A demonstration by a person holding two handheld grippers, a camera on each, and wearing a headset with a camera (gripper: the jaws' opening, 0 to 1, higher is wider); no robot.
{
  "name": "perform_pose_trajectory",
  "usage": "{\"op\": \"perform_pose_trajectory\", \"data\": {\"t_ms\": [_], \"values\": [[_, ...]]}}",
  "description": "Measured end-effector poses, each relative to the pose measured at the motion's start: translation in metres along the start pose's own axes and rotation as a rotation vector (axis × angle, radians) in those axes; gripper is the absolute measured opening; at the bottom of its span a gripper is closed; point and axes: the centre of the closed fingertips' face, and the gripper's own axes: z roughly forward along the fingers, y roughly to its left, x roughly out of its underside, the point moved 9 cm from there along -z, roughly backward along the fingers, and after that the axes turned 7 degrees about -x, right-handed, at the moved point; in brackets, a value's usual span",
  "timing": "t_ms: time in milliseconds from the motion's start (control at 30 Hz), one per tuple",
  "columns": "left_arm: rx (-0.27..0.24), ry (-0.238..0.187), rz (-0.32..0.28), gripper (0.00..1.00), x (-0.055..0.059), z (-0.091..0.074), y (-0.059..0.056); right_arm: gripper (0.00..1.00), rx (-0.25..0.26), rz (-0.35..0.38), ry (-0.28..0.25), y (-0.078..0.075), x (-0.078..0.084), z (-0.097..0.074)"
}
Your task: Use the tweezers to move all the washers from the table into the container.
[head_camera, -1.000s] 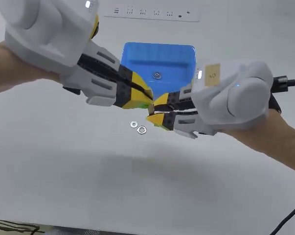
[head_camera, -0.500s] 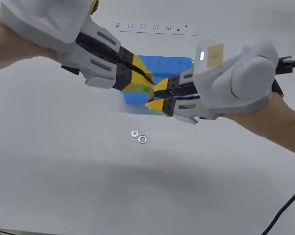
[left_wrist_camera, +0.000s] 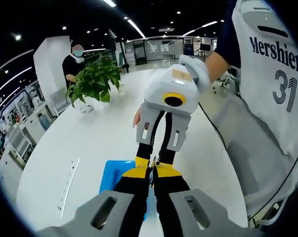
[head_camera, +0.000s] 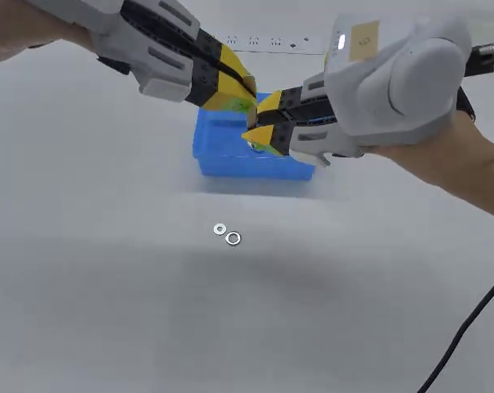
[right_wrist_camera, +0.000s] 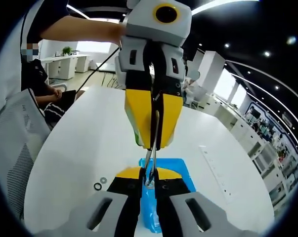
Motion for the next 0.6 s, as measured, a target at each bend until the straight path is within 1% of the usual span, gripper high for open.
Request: {"op": "perform_pose_trajectory", "data": {"t_ms": [133, 200, 300, 467, 567, 600], "values": [[-0.009, 0.003, 0.009, 0.07, 0.004, 0.007, 0.013, 0.10, 0.010, 0.011, -0.005, -0.013, 0.007, 0.005], [-0.010, 0.010, -0.004, 0.07, 0.010, 0.012, 0.020, 0.10, 0.011, 0.024, 0.001, -0.019, 0.014, 0.010], [-0.019, 0.022, -0.025, 0.07, 0.018, 0.019, 0.027, 0.10, 0.005, 0.042, 0.005, -0.027, 0.025, 0.020], [-0.022, 0.039, -0.038, 0.07, 0.036, 0.032, 0.037, 0.10, -0.008, 0.067, 0.023, -0.035, 0.041, 0.035], [-0.020, 0.053, -0.049, 0.07, 0.049, 0.040, 0.042, 0.10, -0.019, 0.077, 0.039, -0.039, 0.053, 0.045], [-0.018, 0.055, -0.049, 0.07, 0.051, 0.041, 0.043, 0.10, -0.022, 0.080, 0.039, -0.040, 0.055, 0.047]]}}
